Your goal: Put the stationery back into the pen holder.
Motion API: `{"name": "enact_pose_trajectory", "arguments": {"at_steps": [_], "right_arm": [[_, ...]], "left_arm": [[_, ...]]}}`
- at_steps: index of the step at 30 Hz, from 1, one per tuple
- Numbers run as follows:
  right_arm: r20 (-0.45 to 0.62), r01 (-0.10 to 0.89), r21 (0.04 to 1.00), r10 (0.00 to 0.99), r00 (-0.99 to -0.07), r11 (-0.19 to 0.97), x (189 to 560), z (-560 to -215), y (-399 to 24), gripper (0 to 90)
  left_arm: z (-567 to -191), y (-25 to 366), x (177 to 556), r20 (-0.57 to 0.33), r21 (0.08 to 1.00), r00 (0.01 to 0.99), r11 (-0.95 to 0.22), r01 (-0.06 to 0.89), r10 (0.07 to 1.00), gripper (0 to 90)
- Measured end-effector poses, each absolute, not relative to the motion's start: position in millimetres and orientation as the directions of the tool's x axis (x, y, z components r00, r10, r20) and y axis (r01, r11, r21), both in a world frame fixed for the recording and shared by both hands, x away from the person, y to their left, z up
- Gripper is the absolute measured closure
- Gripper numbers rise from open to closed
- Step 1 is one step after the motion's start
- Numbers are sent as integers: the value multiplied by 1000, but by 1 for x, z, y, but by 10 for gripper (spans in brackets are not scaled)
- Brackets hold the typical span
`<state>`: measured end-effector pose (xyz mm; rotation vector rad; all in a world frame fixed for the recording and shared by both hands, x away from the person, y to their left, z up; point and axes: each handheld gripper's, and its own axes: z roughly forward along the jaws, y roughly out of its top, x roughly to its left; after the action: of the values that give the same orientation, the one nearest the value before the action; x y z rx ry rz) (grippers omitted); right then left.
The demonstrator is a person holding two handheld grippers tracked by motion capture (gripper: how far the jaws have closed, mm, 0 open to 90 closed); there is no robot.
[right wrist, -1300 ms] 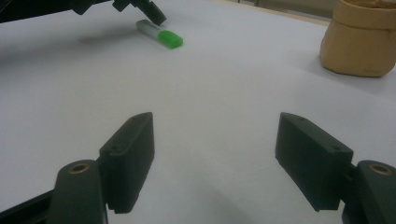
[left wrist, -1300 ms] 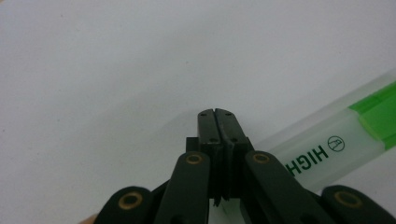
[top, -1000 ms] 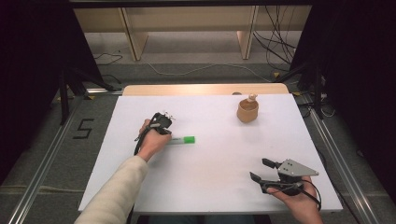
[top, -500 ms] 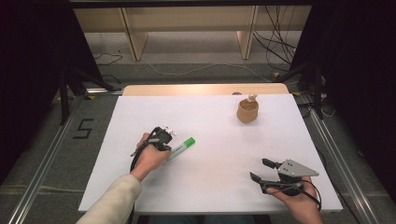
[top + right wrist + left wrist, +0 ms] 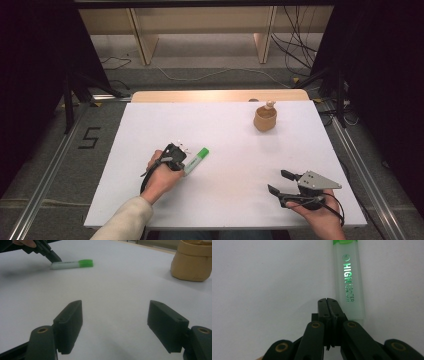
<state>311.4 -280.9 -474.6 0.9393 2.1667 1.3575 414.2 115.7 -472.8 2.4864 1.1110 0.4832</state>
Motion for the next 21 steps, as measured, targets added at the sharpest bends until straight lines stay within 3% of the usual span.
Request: {"name": "enact_pose_trajectory", "arguments": {"at_steps": [5,10,14,16,21], "right_arm": [[6,322,899,726,-688,298,311,-475,-281,291],[6,323,898,726,-687,298,311,-475,-281,291],[4,321,898,724,-689,301,312,-475,-281,291],[4,320,898,724,-689,300,312,-475,-281,291],[5,321,899,725,-689,298,312,-475,-282,291]], "left_arm": [[-472,119,416,126,477,621,-596,646,774,896],[-460,121,423,123,528,598,-562,636,792,803],[-446,115,435,89,528,619,-564,635,780,582],[-443,110,442,36,519,638,-560,646,769,553],[-446,97,458,21,434,675,-614,659,738,409]]}}
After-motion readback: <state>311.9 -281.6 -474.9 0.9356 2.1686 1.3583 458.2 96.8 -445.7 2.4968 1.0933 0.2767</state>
